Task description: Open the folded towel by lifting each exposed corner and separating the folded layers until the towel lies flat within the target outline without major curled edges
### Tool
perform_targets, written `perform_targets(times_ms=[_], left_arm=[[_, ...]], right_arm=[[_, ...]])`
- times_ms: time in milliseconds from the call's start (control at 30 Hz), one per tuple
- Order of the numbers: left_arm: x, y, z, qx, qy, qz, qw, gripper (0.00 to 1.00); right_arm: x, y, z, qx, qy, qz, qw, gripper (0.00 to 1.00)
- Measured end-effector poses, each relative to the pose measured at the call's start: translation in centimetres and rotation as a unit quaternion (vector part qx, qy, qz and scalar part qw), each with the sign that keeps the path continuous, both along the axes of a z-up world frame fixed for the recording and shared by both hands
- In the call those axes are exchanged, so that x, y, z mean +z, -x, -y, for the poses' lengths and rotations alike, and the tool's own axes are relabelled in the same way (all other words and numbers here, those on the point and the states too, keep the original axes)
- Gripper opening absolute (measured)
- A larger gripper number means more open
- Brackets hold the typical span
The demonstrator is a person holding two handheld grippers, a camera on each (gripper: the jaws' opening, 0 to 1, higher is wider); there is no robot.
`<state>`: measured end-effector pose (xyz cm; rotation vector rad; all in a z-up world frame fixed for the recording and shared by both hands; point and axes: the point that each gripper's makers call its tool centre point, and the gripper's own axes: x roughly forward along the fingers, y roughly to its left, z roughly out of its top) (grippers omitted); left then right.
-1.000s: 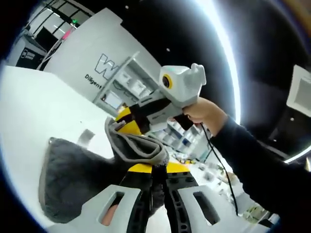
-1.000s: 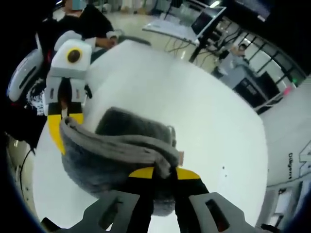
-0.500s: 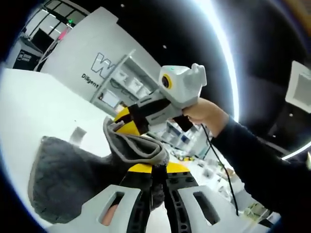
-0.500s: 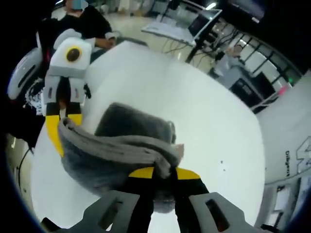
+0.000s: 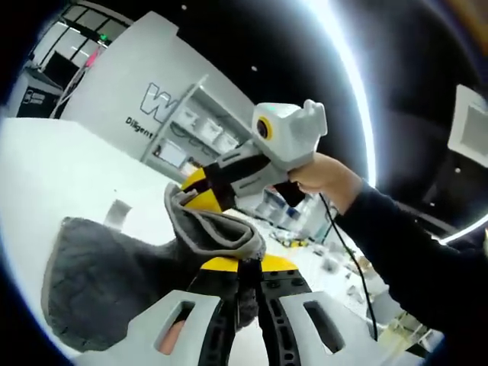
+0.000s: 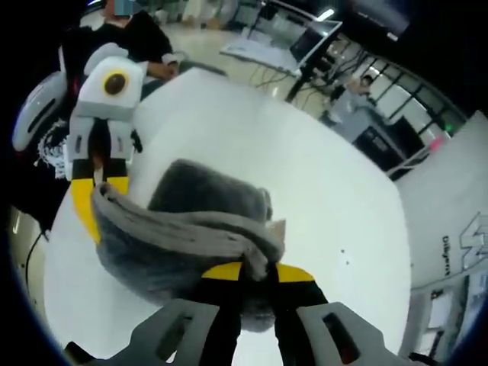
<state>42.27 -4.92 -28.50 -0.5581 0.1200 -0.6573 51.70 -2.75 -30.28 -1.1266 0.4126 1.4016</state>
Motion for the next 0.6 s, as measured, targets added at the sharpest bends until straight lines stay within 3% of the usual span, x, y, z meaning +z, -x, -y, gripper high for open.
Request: perform_targets(times_ms=[200, 367, 600], left_arm=[[-0.3, -0.2, 1.0, -0.003, -0.003, -0.004, 1.0, 0.05], [-0.8, 1.0, 2.7, -0.003, -0.008, -0.004, 1.0, 0.05], [-1.1, 0.7, 3.6, -0.01, -0.014, -0.009, 0.9998, 0.05]], right_arm=[[-0.1, -0.6, 0.9, -0.005, -0.004, -0.002, 1.0, 0.09], [-0.4, -0.5, 1.5, -0.005, -0.01, -0.001, 0.9999, 0.09], [-0.6, -0.5, 3.1, -0.013, -0.023, 0.003, 0.9997, 0.09]])
